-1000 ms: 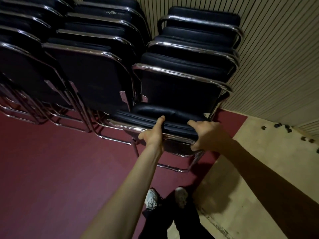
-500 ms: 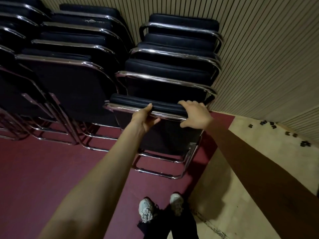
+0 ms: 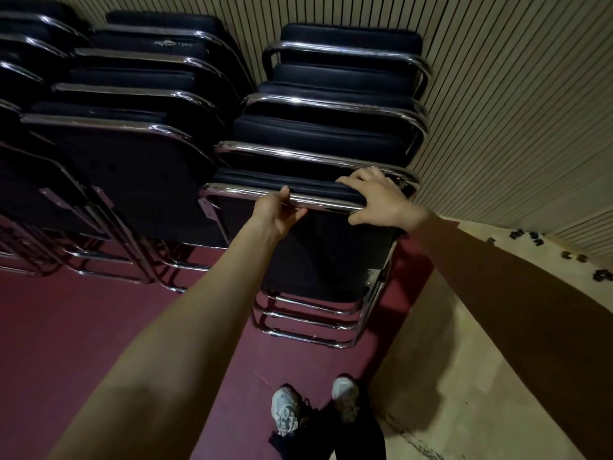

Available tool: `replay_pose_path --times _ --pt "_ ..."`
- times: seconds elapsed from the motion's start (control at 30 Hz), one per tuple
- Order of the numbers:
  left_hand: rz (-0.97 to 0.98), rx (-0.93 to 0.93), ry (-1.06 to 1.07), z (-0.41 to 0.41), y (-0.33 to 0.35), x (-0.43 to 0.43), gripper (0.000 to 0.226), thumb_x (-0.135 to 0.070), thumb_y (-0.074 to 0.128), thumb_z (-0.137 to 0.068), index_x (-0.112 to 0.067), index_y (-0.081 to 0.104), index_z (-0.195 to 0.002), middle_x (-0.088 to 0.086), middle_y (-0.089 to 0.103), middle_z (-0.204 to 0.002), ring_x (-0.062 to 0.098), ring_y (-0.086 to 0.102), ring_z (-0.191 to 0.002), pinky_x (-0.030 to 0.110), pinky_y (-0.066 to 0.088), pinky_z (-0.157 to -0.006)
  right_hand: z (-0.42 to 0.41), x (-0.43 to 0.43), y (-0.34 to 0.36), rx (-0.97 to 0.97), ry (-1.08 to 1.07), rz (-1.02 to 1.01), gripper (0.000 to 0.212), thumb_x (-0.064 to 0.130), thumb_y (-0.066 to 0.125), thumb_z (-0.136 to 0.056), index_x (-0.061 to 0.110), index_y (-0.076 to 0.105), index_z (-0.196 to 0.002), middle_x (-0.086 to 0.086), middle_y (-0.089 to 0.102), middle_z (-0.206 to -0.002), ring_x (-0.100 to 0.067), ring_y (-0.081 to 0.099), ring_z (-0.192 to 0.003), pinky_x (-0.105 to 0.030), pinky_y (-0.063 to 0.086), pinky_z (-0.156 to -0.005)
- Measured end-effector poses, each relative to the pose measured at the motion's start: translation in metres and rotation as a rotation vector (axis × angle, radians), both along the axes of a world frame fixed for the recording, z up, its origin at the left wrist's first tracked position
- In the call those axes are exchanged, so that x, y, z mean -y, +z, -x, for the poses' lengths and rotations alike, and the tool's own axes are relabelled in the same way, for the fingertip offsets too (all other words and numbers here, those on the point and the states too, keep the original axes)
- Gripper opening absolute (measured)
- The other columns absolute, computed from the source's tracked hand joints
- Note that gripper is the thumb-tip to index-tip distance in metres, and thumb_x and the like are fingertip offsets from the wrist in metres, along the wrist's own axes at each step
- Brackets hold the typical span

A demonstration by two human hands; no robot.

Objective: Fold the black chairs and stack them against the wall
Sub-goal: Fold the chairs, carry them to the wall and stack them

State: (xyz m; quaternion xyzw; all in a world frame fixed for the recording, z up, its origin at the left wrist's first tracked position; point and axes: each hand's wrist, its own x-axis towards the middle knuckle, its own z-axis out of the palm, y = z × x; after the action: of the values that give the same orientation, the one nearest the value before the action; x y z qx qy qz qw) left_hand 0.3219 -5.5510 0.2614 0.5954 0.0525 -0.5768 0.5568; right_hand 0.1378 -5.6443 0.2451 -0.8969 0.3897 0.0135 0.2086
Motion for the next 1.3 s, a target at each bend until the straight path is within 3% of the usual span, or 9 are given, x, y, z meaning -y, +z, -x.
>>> replay_pose_path --times 0.4,0.47,0.57,0.67,0.77,0.87,1.0,1.13,1.3 --pt "-0.021 0.01 0.005 0.005 0.025 -0.027 0.026 -0.002 0.037 -0.101 -0.003 0.047 -0.077 0.01 0.047 -0.079 0.018 0.05 -0.072 0.036 0.041 -0.098 -0.014 -0.038 0.012 -0.263 -0.117 0.066 0.093 0.033 0.069 -0.079 0.025 0.011 -0.152 -0.007 0.035 -0.145 -0.027 0.032 -0.133 -0.044 0.023 -0.111" --pt "0.01 -0.021 -0.042 0.005 0.035 -0.038 0.016 -0.007 0.041 -0.101 0.001 0.052 -0.093 0.016 0.053 -0.101 0.023 0.056 -0.087 0.037 0.041 -0.095 -0.017 -0.044 0.019 -0.304 -0.149 0.002 0.097 0.032 0.069 -0.081 0.024 0.004 -0.153 -0.008 0.025 -0.152 -0.028 0.022 -0.14 -0.05 0.015 -0.115" --pt "0.067 -0.02 -0.023 -0.001 0.044 -0.068 0.04 -0.011 0.047 -0.1 0.006 0.041 -0.135 0.019 0.041 -0.138 0.029 0.043 -0.131 0.04 0.04 -0.1 -0.034 -0.058 0.038 -0.277 -0.106 -0.068 0.086 0.031 0.064 -0.086 0.02 0.011 -0.152 -0.009 0.016 -0.156 -0.028 0.01 -0.145 -0.055 0.012 -0.116" --pt "0.143 0.067 0.032 -0.02 0.06 -0.115 0.015 -0.013 0.05 -0.097 -0.009 0.059 -0.109 0.009 0.05 -0.103 0.02 0.053 -0.095 0.034 0.045 -0.087 -0.07 -0.087 0.058 -0.129 0.03 -0.115 0.067 0.034 0.056 -0.092 0.018 0.025 -0.15 -0.007 0.024 -0.155 -0.026 0.017 -0.143 -0.051 0.019 -0.116" --pt "0.117 0.235 0.15 -0.046 0.08 -0.183 0.018 -0.011 0.053 -0.094 -0.008 0.062 -0.109 0.008 0.064 -0.095 0.009 0.052 -0.088 0.024 0.04 -0.066 -0.115 -0.13 0.078 0.04 0.155 -0.132 0.061 0.036 0.059 -0.089 0.016 0.039 -0.143 -0.005 0.04 -0.147 -0.027 0.032 -0.138 -0.045 0.028 -0.113" --pt "0.064 0.382 0.268 -0.062 0.091 -0.268 0.039 -0.012 0.055 -0.094 -0.008 0.054 -0.133 0.008 0.063 -0.12 0.017 0.055 -0.113 0.025 0.043 -0.077 -0.154 -0.186 0.092 0.111 0.289 -0.112 0.057 0.03 0.064 -0.087 0.009 0.047 -0.138 -0.01 0.046 -0.142 -0.027 0.039 -0.134 -0.035 0.031 -0.111" --pt "0.002 0.378 0.403 -0.076 0.092 -0.39 0.029 -0.01 0.056 -0.094 -0.011 0.059 -0.123 0.001 0.062 -0.103 0.016 0.054 -0.107 0.035 0.043 -0.098 -0.187 -0.283 0.098 0.077 0.361 -0.219 0.059 0.028 0.064 -0.089 0.012 0.042 -0.142 -0.009 0.044 -0.144 -0.024 0.041 -0.132 -0.026 0.031 -0.105" --pt "-0.027 0.448 0.59 -0.094 0.097 -0.519 0.036 -0.01 0.056 -0.095 -0.009 0.054 -0.131 0.004 0.06 -0.116 0.016 0.053 -0.117 0.034 0.042 -0.103 -0.233 -0.419 0.107 0.196 0.523 -0.309 0.055 0.029 0.061 -0.092 0.016 0.043 -0.142 -0.003 0.045 -0.144 -0.016 0.042 -0.132 -0.014 0.027 -0.097" --pt "-0.113 0.52 0.875 -0.102 0.112 -0.701 0.038 -0.01 0.056 -0.095 -0.009 0.053 -0.134 0.003 0.058 -0.12 0.015 0.052 -0.118 0.035 0.041 -0.106 -0.296 -0.605 0.119 0.291 0.758 -0.408 0.05 0.029 0.062 -0.091 0.017 0.048 -0.138 -0.001 0.05 -0.14 -0.015 0.044 -0.131 -0.02 0.029 -0.104"
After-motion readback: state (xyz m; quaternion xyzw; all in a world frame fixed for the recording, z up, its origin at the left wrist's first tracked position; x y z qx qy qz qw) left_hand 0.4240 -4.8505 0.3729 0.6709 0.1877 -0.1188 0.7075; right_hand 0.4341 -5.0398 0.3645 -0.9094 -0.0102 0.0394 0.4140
